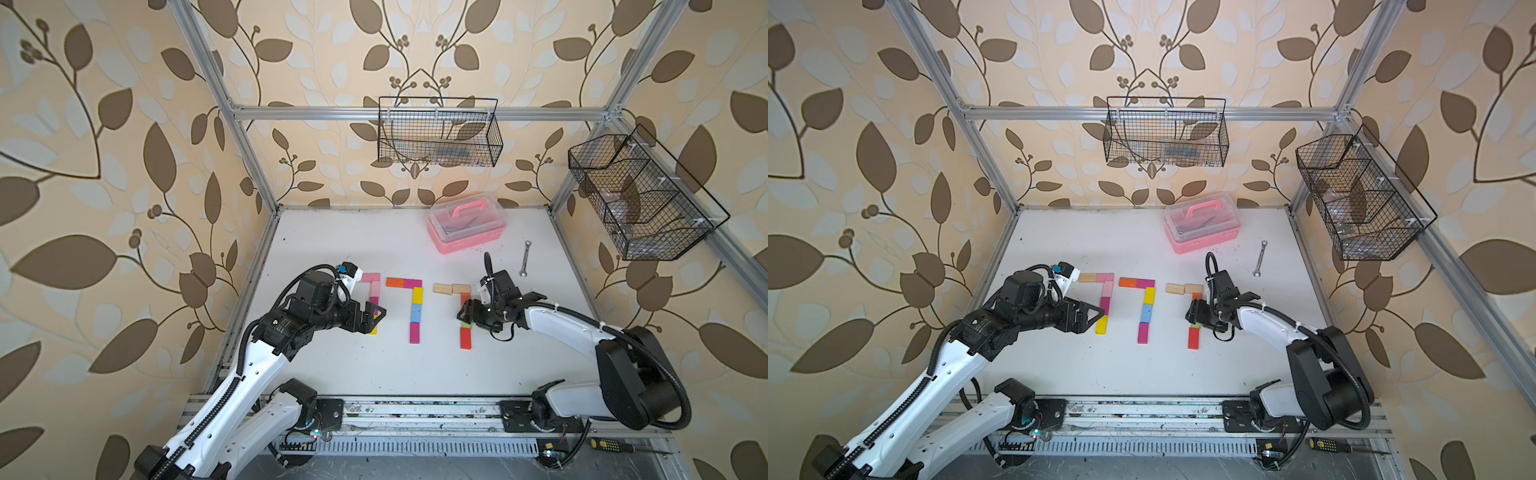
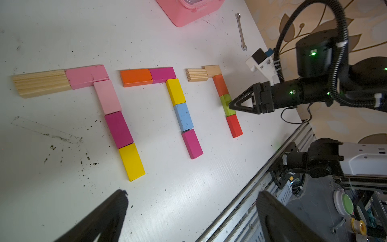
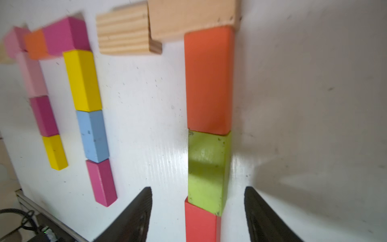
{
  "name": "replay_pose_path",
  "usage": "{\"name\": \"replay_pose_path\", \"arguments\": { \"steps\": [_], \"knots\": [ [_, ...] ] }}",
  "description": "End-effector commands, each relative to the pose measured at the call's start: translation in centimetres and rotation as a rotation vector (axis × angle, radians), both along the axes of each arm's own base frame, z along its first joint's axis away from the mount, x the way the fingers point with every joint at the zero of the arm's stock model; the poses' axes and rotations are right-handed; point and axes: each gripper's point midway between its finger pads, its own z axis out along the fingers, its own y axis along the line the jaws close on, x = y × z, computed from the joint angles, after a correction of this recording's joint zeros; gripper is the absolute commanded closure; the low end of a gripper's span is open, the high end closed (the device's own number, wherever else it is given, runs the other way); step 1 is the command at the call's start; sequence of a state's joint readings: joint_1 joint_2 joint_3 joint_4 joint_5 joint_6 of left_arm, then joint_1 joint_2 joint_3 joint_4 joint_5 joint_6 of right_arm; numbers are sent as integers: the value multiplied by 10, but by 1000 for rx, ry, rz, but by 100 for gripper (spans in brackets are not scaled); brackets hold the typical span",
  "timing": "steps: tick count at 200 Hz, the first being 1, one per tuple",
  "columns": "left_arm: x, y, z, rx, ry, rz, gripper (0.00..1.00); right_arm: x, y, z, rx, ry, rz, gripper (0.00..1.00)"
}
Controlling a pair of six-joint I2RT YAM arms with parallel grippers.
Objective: Assemble the number 7 with building blocks
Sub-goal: Assemble the building block at the center of the board, then reset both arms
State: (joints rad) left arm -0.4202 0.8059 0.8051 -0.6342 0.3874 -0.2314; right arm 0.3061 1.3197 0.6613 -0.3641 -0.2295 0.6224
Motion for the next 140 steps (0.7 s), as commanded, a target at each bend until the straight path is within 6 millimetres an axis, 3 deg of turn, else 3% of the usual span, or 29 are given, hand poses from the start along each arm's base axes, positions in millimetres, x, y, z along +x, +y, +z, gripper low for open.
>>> {"name": "replay_pose_path", "arguments": {
  "steps": [1, 39, 49, 63, 94, 140],
  "knots": [
    [7, 17, 11, 56, -62, 92, 1, 22, -30, 49, 13, -179, -82, 28],
    [34, 68, 39, 109, -195, 434, 1, 53, -106, 146, -75, -554, -196, 22],
    [41, 88, 44, 138, -220, 565, 1, 57, -123, 164, -93, -650, -217, 15],
    [49, 109, 45, 203, -250, 680, 1, 60, -141, 182, -124, -752, -228, 15],
    [66, 134, 36, 357, -337, 785, 1, 68, -161, 187, -279, -846, -182, 12],
    [82, 175, 19, 411, -398, 968, 1, 77, -187, 169, -383, -963, -176, 8]
  ]
}}
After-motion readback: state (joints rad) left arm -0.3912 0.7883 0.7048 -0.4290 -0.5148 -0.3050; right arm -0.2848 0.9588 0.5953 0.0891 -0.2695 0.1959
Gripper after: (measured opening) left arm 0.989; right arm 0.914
